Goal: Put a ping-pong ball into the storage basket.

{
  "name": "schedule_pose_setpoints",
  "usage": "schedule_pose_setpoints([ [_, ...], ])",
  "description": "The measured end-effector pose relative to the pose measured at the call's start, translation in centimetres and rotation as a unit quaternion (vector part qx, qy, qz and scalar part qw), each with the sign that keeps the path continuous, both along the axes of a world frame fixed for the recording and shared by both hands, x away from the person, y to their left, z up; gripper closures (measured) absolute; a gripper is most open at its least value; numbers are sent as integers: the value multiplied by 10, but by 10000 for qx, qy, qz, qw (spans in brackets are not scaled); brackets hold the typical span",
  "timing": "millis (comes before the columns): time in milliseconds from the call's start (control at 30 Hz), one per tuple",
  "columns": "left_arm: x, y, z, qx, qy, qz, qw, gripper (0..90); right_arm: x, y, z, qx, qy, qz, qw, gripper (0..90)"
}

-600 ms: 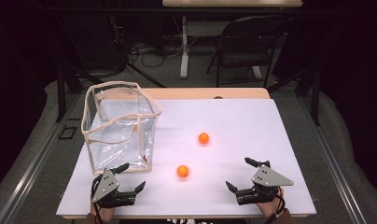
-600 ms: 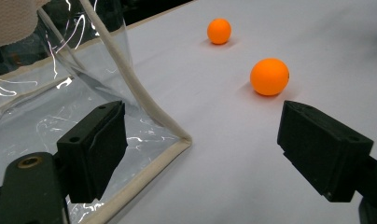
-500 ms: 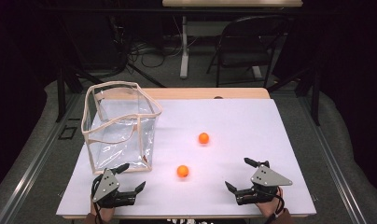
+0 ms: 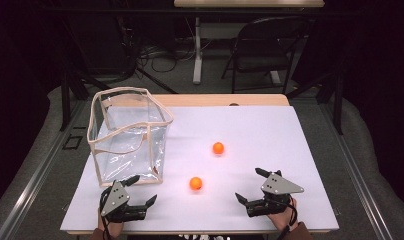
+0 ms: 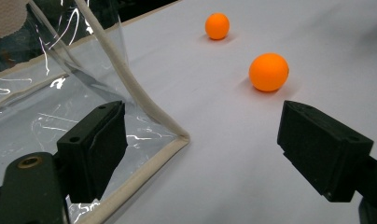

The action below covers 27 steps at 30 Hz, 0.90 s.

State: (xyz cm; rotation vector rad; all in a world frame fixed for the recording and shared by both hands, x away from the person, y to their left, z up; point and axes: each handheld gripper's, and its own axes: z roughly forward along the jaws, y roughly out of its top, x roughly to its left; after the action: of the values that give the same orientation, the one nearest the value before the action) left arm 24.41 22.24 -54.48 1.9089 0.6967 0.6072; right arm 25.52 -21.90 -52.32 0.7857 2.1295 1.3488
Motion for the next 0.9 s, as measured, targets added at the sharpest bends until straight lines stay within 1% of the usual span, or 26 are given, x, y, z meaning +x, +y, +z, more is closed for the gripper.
schedule_pose_setpoints([
  [67,0,0,0,11,1,4,10000,161,1,1,0,-2,11,-1,10000,0],
  [133,1,-1,-1,29,15,0,10000,160,5,5,0,8,100,28,9999,0],
  [200,1,-1,-1,34,34,-5,10000,160,7,9,-1,-65,142,55,9999,0],
  [333,1,-1,-1,49,45,-16,10000,161,11,17,-3,-98,251,109,9996,0],
  [633,1,-2,-1,84,59,-24,9999,161,17,28,-1,-153,332,157,9992,0],
  [667,2,-2,-2,75,66,-12,9999,160,19,31,-1,-163,373,178,9990,0],
  [900,2,-3,-2,100,66,-29,9999,161,23,41,-3,-256,445,264,9983,0],
])
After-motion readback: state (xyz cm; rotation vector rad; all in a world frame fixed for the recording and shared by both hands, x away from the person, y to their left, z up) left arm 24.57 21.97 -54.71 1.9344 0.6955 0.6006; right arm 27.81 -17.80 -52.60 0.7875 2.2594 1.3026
